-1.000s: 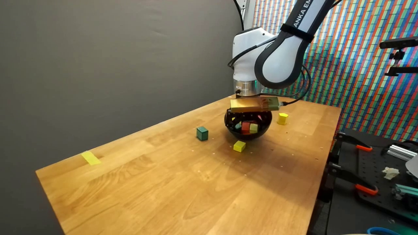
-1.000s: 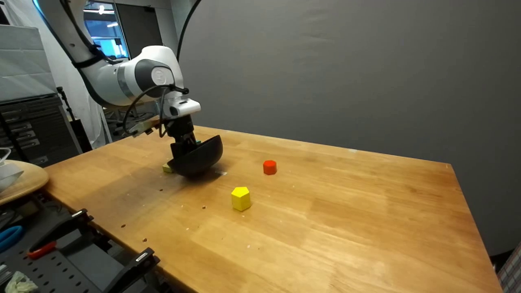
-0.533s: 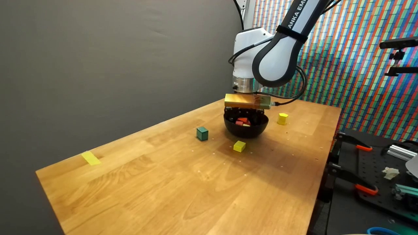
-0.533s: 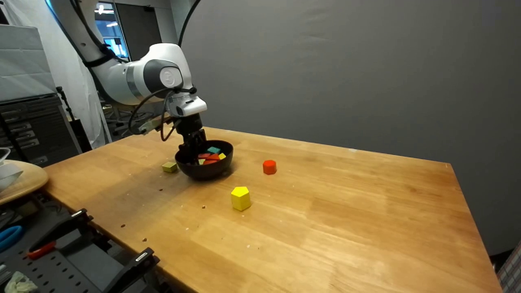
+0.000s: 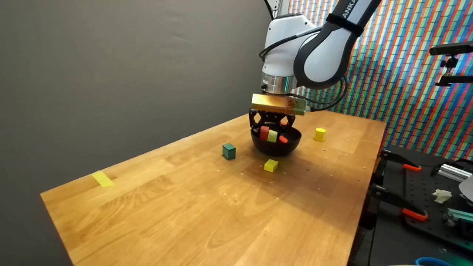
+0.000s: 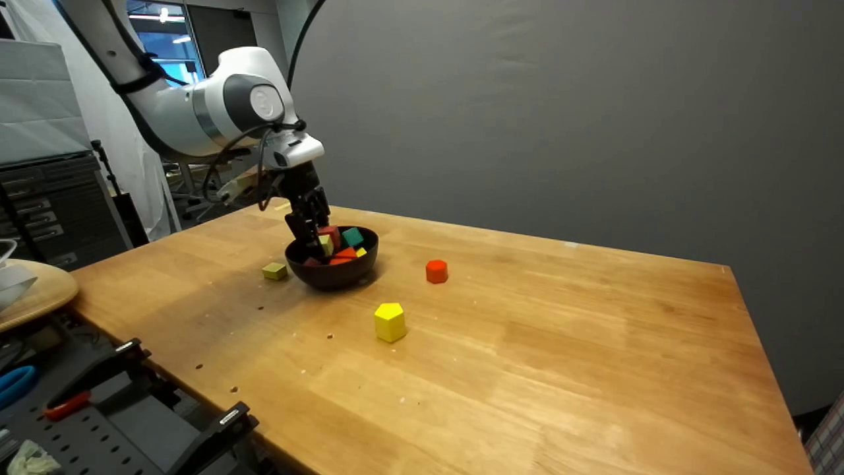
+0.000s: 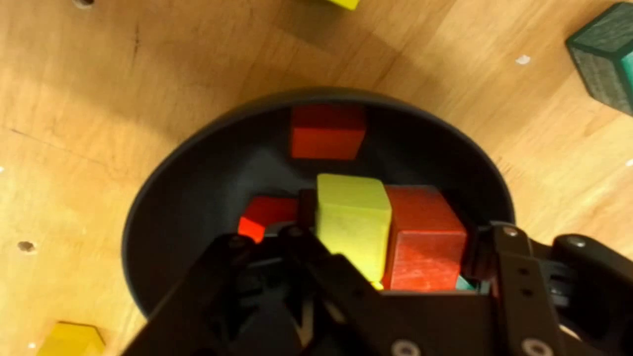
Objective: Remove all the blocks from the black bowl and place them on the table
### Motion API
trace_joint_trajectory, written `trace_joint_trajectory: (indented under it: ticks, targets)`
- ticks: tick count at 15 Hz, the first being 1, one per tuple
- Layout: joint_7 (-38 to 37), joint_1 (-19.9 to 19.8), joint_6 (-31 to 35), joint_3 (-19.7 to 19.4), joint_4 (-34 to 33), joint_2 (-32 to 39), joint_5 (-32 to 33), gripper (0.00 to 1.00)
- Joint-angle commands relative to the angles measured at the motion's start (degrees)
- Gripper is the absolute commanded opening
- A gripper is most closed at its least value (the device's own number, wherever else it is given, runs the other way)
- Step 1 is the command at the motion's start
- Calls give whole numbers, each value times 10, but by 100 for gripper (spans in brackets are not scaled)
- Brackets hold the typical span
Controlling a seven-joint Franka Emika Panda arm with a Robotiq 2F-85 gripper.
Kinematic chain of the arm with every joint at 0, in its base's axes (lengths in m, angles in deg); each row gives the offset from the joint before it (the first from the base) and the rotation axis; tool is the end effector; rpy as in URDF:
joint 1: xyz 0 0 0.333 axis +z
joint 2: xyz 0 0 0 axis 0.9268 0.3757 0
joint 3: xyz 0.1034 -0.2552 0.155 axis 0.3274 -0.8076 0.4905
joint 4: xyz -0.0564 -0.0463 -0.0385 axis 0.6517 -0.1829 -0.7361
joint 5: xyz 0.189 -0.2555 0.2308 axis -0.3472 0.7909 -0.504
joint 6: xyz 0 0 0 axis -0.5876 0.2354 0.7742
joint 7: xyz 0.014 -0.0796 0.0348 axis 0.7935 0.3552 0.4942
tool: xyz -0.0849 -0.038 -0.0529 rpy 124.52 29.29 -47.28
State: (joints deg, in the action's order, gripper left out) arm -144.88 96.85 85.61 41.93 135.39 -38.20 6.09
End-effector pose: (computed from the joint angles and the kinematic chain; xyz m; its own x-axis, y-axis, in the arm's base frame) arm 0.5114 0.1249 0.1839 0.5104 -0.8386 0.1905 -0.8468 -0.5286 -0.0583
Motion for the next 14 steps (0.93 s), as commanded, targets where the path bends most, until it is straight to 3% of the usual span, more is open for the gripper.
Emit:
trace_joint_trajectory:
  ticks: [1, 4, 6, 7, 9, 10, 11, 14]
  targets:
    - [-61, 37, -31, -25, 46, -97, 102, 38]
    - [-86, 11, -19, 25, 45, -128, 164, 38]
    - [-57, -15, 3, 77, 32, -122, 156, 38]
    - [-34, 16, 18, 61, 27, -115, 129, 38]
    - [24, 3, 50, 104, 9, -93, 98, 38]
    - [63, -5, 55, 131, -6, -78, 67, 38]
    - [103, -41, 51, 184, -20, -63, 41, 38]
    - [232, -104, 10, 293, -95, 23, -60, 38]
